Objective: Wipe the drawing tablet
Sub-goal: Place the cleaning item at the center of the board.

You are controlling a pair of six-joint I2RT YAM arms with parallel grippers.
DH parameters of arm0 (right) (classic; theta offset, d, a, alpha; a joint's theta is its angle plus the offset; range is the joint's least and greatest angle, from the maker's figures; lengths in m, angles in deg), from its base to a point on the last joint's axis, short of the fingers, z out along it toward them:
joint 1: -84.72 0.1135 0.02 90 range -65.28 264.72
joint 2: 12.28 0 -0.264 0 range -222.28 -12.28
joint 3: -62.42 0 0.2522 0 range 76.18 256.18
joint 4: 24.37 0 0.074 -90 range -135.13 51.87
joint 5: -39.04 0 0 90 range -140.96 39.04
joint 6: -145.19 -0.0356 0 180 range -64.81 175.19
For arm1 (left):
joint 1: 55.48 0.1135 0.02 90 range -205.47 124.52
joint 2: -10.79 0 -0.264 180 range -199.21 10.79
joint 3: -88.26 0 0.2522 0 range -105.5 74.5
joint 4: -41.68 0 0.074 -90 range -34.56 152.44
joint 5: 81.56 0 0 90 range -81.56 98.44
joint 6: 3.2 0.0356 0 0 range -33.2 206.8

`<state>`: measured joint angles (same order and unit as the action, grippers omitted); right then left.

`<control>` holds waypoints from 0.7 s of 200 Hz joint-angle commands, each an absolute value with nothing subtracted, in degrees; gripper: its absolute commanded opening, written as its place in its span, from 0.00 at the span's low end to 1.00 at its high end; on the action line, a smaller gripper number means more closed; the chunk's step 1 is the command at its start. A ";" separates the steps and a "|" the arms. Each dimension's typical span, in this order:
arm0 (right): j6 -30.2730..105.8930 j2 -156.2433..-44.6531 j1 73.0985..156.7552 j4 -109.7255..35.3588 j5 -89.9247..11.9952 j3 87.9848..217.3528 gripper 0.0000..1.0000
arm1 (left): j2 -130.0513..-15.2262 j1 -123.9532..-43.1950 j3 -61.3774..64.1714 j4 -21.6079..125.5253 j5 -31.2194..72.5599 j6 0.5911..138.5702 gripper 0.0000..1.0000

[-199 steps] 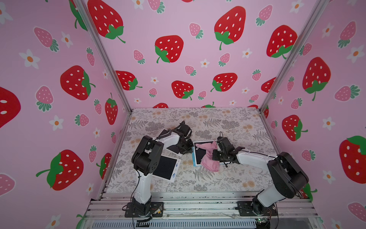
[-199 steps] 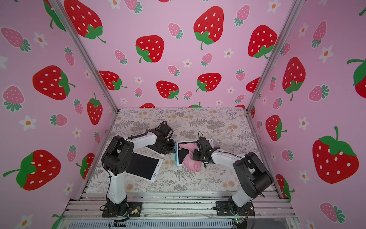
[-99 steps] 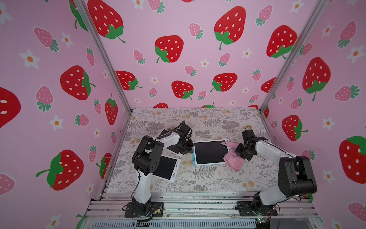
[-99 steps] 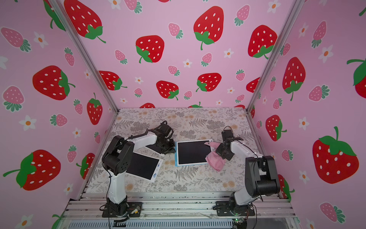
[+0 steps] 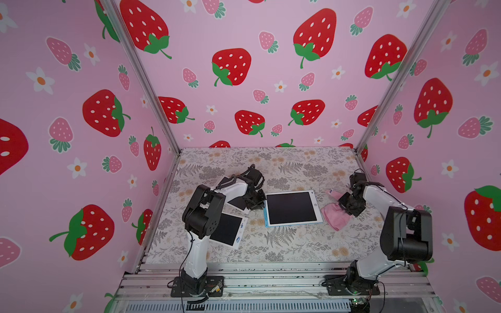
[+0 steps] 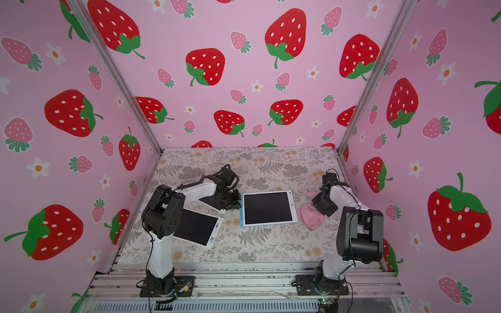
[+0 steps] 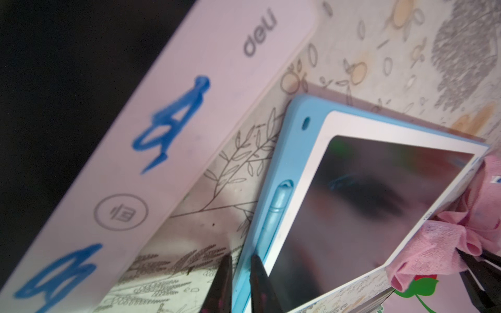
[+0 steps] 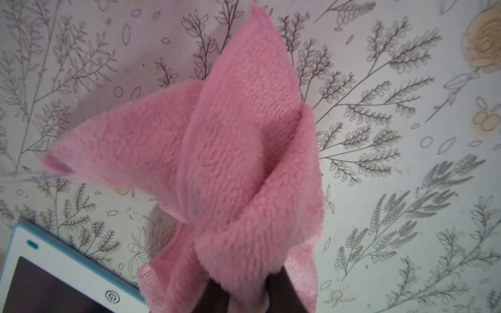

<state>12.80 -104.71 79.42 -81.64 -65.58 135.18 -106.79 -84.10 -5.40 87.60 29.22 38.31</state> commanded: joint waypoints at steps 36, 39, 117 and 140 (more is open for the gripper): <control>15.18 -100.55 81.76 -86.97 -68.40 139.39 0.59 | -110.36 -84.31 -5.99 95.07 22.68 39.31 0.29; 15.25 -100.34 82.11 -87.24 -68.82 139.76 0.60 | -110.21 -84.28 -6.19 95.22 22.73 39.34 0.30; 17.67 -99.31 91.71 -92.53 -75.08 150.33 0.87 | -108.23 -83.27 -10.05 95.98 24.23 38.29 0.59; 17.24 -99.93 90.94 -92.65 -75.29 149.48 0.89 | -109.40 -82.40 -9.06 94.76 25.33 37.72 0.59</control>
<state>17.09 -99.22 91.73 -89.82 -73.40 149.52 -106.85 -83.59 -9.13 92.87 26.07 38.81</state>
